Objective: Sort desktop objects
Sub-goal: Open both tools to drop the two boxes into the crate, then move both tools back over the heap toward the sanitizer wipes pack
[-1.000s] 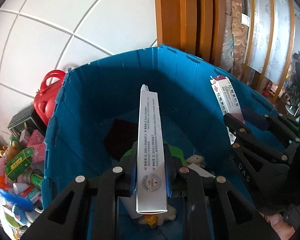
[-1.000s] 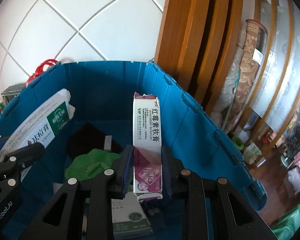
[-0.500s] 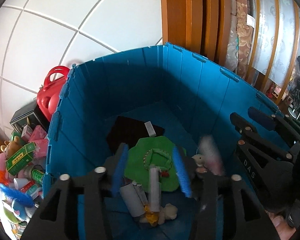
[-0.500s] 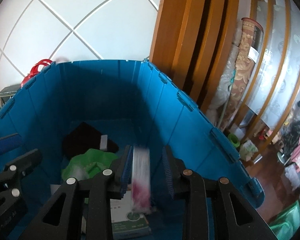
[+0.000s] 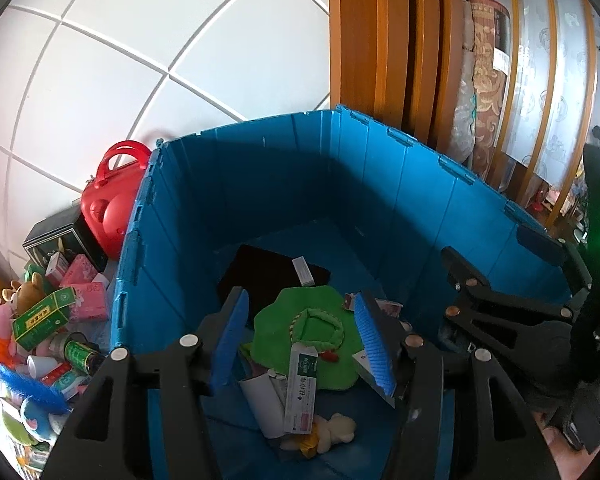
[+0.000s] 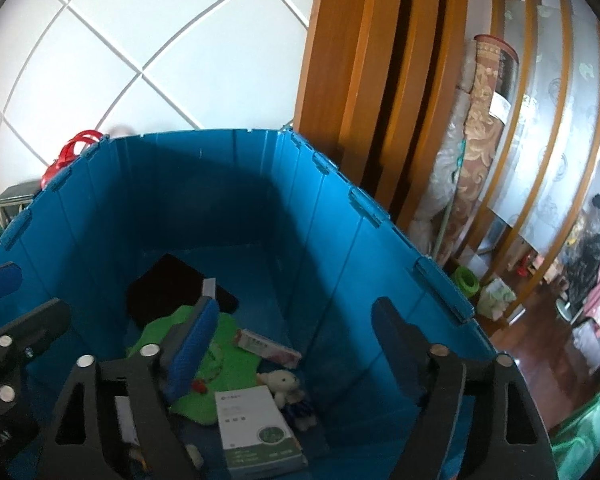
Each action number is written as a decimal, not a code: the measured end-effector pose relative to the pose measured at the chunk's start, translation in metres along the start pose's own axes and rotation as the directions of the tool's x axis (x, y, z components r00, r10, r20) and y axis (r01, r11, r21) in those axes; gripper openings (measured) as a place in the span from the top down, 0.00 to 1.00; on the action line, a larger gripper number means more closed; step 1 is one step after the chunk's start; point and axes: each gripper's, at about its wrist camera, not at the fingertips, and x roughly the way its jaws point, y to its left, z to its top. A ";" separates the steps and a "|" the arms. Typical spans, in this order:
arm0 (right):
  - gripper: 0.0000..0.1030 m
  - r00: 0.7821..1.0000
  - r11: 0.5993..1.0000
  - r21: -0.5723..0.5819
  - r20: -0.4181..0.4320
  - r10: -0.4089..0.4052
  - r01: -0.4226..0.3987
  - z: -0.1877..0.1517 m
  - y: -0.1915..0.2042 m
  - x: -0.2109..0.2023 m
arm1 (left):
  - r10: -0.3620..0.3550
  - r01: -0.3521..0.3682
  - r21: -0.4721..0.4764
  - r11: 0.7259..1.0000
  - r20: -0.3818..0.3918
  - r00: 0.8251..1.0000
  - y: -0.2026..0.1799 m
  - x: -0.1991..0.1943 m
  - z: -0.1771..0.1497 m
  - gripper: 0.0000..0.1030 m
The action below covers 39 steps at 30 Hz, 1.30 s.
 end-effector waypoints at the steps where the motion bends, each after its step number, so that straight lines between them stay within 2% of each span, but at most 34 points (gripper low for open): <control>1: 0.13 1.000 1.000 -0.004 0.005 -0.005 0.005 0.000 0.001 -0.001 | -0.006 0.006 -0.006 1.000 0.007 1.000 0.002 -0.002 0.000 0.47; 3: 0.10 1.000 1.000 -0.009 0.011 -0.008 0.008 -0.001 0.002 -0.002 | -0.016 0.016 -0.019 1.000 0.030 0.999 0.005 -0.009 0.000 0.47; 6: 0.00 1.000 1.000 0.000 0.014 -0.002 0.002 -0.002 0.001 -0.004 | -0.038 0.041 -0.033 0.999 0.086 0.996 0.014 -0.026 -0.002 0.47; 8: 0.00 1.000 1.000 0.004 0.025 0.011 -0.011 -0.003 0.002 -0.011 | -0.037 0.043 -0.041 0.998 0.129 0.991 0.020 -0.038 -0.003 0.47; 10: 0.00 0.997 0.999 0.028 0.061 0.044 -0.046 -0.002 0.001 -0.025 | -0.022 0.031 -0.052 0.998 0.176 0.984 0.030 -0.053 -0.006 0.47; 12: 0.00 0.985 0.992 0.056 0.138 0.100 -0.109 0.001 0.001 -0.049 | -0.011 0.023 -0.055 0.998 0.204 0.979 0.039 -0.064 -0.010 0.47; 13: 0.00 0.977 0.989 0.067 0.178 0.120 -0.134 0.002 0.002 -0.060 | -0.003 0.015 -0.056 0.998 0.214 0.977 0.048 -0.071 -0.013 0.47; 14: 0.00 0.960 0.982 0.080 0.238 0.148 -0.172 0.003 0.003 -0.078 | 0.007 0.007 -0.063 0.998 0.221 0.975 0.054 -0.076 -0.015 0.47; 17: 0.00 0.911 0.960 0.087 0.346 0.222 -0.267 0.006 0.010 -0.111 | 0.049 -0.021 -0.111 0.994 0.260 0.964 0.082 -0.094 -0.027 0.47; 23: 0.00 0.820 0.904 0.026 0.432 0.375 -0.427 0.010 0.057 -0.151 | 0.146 -0.087 -0.188 0.978 0.330 0.933 0.149 -0.131 -0.060 0.47; 26: 0.00 0.794 0.876 -0.007 0.419 0.440 -0.482 0.009 0.088 -0.161 | 0.189 -0.127 -0.211 0.969 0.307 0.933 0.190 -0.140 -0.083 0.47; 28: 0.00 0.769 0.852 -0.042 0.407 0.492 -0.522 0.008 0.113 -0.169 | 0.204 -0.144 -0.228 0.963 0.265 0.943 0.220 -0.142 -0.102 0.47; 31: 0.00 0.734 0.823 -0.100 0.401 0.548 -0.559 0.006 0.152 -0.181 | 0.238 -0.171 -0.284 0.944 0.221 0.946 0.263 -0.146 -0.131 0.47; 36: 0.00 0.704 0.773 -0.169 0.329 0.629 -0.612 -0.006 0.227 -0.191 | 0.323 -0.266 -0.367 0.892 0.104 0.941 0.344 -0.153 -0.191 0.47; 39: 0.00 0.705 0.754 -0.193 0.270 0.656 -0.628 -0.021 0.269 -0.187 | 0.352 -0.320 -0.370 0.872 0.019 0.936 0.389 -0.152 -0.230 0.47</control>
